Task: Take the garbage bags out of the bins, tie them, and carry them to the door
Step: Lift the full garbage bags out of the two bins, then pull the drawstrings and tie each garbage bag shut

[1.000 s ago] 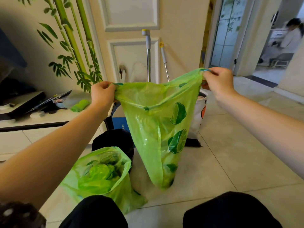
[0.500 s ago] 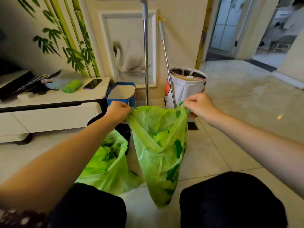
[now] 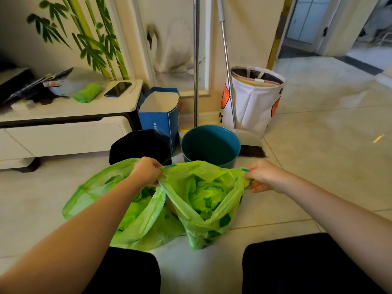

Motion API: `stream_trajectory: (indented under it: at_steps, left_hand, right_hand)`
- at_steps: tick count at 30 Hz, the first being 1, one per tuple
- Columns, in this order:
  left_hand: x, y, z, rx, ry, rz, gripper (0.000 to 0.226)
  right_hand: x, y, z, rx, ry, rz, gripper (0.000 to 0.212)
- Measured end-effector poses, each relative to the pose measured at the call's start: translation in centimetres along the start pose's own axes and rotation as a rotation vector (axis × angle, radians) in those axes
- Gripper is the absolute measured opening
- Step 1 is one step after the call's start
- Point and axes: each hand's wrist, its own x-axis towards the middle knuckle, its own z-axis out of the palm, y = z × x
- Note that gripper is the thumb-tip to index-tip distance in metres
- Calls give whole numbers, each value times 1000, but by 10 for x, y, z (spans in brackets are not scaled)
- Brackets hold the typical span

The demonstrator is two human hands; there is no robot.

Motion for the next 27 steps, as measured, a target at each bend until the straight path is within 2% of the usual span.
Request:
stream_trajectory:
  at_steps: [3, 9, 12, 15, 18, 23, 27]
  left_hand:
    - [4, 4, -6, 95, 22, 27, 9]
    - [10, 9, -16, 181, 54, 121, 5]
    - [7, 11, -14, 330, 74, 253, 25]
    - [3, 13, -8, 420, -14, 328, 46]
    - [2, 14, 0, 483, -42, 371, 36]
    - [-2, 22, 7, 632, 43, 402, 16]
    - [-5, 30, 10, 519, 127, 447, 19]
  right_hand:
    - [1, 2, -6, -15, -42, 41, 20]
    - [-6, -2, -11, -211, -58, 123, 25]
    - [-7, -6, -15, -243, 1, 113, 24]
    - [-6, -11, -19, -232, 69, 80, 19]
    - [-6, -13, -19, -206, 80, 66, 19]
    - [-9, -14, -19, -207, 112, 31, 18]
    - [-12, -13, -24, -259, 206, -25, 17]
